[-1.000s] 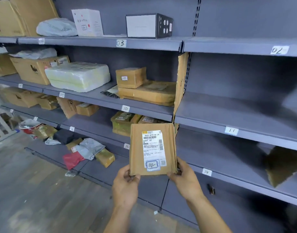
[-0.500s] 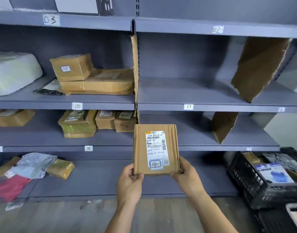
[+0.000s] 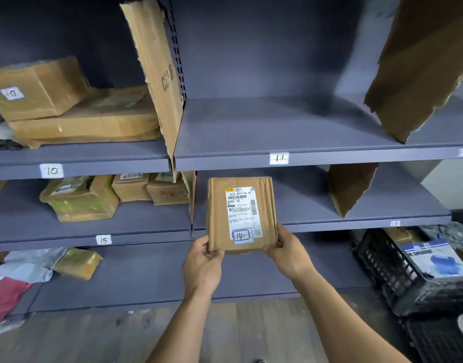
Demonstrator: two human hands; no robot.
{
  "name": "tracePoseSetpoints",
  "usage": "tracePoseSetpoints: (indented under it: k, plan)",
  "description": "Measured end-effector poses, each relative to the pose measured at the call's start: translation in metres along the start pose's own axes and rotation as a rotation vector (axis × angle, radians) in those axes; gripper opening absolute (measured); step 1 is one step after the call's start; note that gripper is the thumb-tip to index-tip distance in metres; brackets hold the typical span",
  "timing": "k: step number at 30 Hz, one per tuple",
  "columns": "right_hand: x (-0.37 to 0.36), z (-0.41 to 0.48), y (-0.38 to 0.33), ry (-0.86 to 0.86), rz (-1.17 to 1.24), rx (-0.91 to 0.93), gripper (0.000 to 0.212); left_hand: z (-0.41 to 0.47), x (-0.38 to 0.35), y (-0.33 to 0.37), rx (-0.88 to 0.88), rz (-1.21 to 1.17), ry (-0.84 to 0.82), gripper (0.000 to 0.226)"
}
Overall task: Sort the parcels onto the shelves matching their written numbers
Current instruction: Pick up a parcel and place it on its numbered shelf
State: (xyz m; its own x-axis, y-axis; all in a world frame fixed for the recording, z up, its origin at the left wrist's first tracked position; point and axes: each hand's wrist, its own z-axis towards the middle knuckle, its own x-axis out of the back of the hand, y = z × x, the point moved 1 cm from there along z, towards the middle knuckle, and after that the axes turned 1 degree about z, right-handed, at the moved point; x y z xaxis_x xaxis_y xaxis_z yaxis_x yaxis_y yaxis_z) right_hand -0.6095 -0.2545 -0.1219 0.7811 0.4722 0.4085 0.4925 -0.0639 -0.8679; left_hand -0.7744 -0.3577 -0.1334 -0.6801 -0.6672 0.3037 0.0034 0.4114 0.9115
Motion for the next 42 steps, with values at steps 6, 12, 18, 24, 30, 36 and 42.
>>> tracePoseSetpoints:
  k: [6,12,18,24,30,36,42]
  plan:
    - [0.002,0.084,0.006,-0.049,-0.067,0.037,0.038,0.058,-0.041,-0.003,-0.001,0.014,0.059,0.030]
    - [-0.015,0.161,0.025,-0.042,-0.106,0.039,0.034,0.122,-0.072,-0.021,-0.024,0.018,0.125,0.023]
    - [-0.032,0.202,0.032,0.009,-0.030,0.085,0.026,0.166,-0.087,-0.035,-0.077,-0.015,0.171,0.025]
    - [-0.045,0.224,0.032,0.052,0.012,0.073,0.027,0.189,-0.096,-0.039,-0.071,-0.088,0.206,0.036]
    - [-0.055,0.243,0.021,0.069,0.025,0.069,0.024,0.212,-0.105,-0.039,-0.095,-0.131,0.226,0.056]
    - [-0.064,0.259,0.012,0.087,0.041,0.072,0.018,0.234,-0.110,-0.039,-0.088,-0.146,0.211,0.050]
    - [-0.078,0.272,0.008,0.122,0.045,0.095,0.020,0.244,-0.109,-0.029,-0.098,-0.087,0.237,0.060]
